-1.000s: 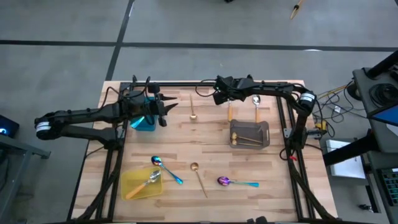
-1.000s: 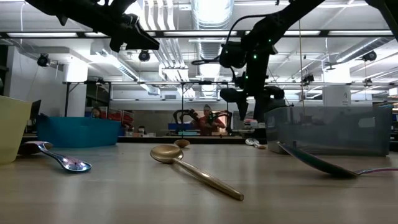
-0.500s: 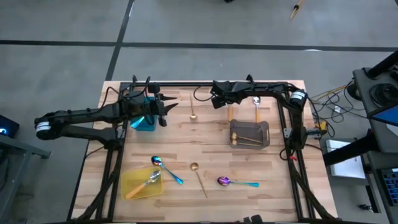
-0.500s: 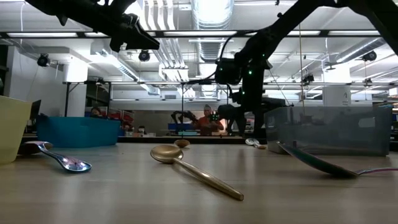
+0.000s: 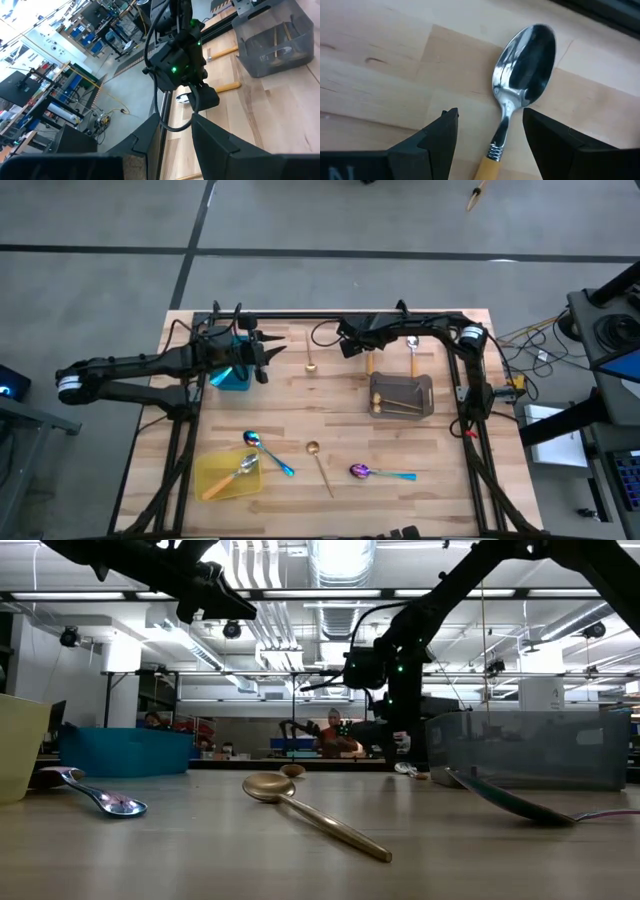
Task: Sort silverware by color (type)
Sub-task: Put the yellow spoon into the yellow bin
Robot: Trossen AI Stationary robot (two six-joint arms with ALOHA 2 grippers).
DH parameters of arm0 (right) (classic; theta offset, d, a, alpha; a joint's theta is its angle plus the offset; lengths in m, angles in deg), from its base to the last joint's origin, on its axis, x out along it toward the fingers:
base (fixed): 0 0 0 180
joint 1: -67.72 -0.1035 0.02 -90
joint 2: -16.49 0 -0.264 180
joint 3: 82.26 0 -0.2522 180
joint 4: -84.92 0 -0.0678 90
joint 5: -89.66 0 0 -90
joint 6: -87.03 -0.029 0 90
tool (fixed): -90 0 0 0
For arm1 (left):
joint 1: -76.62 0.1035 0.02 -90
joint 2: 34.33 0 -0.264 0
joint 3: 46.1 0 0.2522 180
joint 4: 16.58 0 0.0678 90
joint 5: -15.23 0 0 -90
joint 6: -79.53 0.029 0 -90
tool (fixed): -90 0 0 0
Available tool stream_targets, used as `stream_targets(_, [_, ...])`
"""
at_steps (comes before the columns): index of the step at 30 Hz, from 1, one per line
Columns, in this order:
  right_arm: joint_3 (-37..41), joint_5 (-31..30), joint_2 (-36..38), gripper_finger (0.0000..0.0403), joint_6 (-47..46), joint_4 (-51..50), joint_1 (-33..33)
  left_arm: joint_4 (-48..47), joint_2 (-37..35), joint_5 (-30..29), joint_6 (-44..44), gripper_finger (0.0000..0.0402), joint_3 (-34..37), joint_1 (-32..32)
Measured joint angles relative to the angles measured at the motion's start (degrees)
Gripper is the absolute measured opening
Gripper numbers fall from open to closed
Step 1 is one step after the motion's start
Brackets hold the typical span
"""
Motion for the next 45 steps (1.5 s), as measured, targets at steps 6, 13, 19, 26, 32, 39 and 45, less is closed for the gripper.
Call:
stream_targets(6, [0.02,1.26,-0.68,0.0215,-0.62,-0.3,0.0,-0.02,0.0,0.02,0.0,0.0093,0.0,0.0])
stream_targets(13, [0.02,1.72,-0.62,0.0214,-0.68,-1.19,0.0,-0.04,0.0,0.04,0.0,0.0093,0.0,0.0])
stream_targets(19, [1.36,3.79,-0.41,0.0191,-2.71,-0.53,0.0,-0.07,0.0,0.05,0.0,0.0093,0.0,0.0])
stream_targets(26, [2.34,4.11,-0.33,0.0127,-2.56,1.33,-0.04,-0.07,0.0,0.07,0.0,0.0093,0.0,0.0])
stream_targets(32, [2.46,3.94,-0.41,0.0061,-1.72,2.63,-0.03,-0.07,0.0,0.08,0.0,0.0093,0.0,-0.01])
stream_targets(39, [2.49,3.58,-0.5,0.0024,-1.75,3.63,-0.7,-0.07,0.0,0.09,0.0,0.0093,0.0,0.0])
stream_targets(45, [2.49,3.21,-0.53,0.0024,-1.46,6.45,-1.46,-0.07,0.0,0.09,0.0,0.0093,0.0,0.0])
